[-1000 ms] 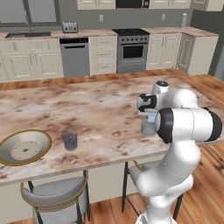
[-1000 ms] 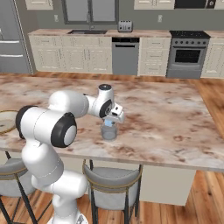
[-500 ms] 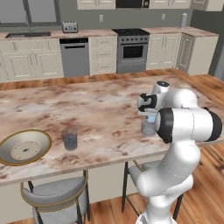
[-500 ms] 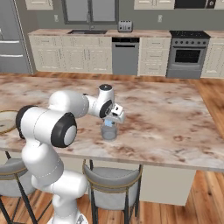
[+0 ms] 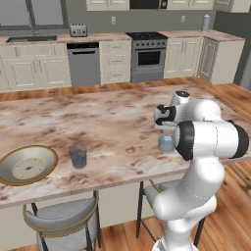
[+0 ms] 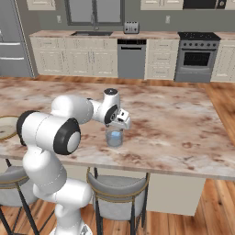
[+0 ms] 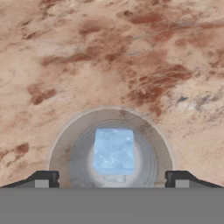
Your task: There are four ice cubes in the ice bowl. Place two ice cubes in each glass of water.
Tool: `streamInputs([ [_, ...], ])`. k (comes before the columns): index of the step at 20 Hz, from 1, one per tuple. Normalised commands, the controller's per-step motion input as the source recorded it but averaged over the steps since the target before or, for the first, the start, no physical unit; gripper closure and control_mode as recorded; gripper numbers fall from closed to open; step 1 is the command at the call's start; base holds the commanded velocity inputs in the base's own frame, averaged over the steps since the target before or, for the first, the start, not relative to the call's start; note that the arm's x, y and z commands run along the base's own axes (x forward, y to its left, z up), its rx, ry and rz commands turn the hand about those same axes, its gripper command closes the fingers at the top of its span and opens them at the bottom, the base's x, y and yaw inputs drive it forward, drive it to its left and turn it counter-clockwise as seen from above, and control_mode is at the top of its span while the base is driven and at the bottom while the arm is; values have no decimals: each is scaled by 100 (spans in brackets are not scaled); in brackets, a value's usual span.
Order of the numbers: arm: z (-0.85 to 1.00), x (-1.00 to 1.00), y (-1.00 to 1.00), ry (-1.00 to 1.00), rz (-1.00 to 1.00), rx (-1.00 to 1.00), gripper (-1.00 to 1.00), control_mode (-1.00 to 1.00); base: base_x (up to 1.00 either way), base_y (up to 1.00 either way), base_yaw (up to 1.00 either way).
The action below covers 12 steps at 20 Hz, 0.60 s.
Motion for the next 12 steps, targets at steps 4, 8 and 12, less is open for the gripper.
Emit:
streamInputs([
  [4,22,0,0,0,0,0,-100,-100,0,0,0],
  [8,66,-63,1,-4,0,0,-100,-100,0,0,0],
  [12,1,-100,57,0,0,0,-100,-100,0,0,0],
])
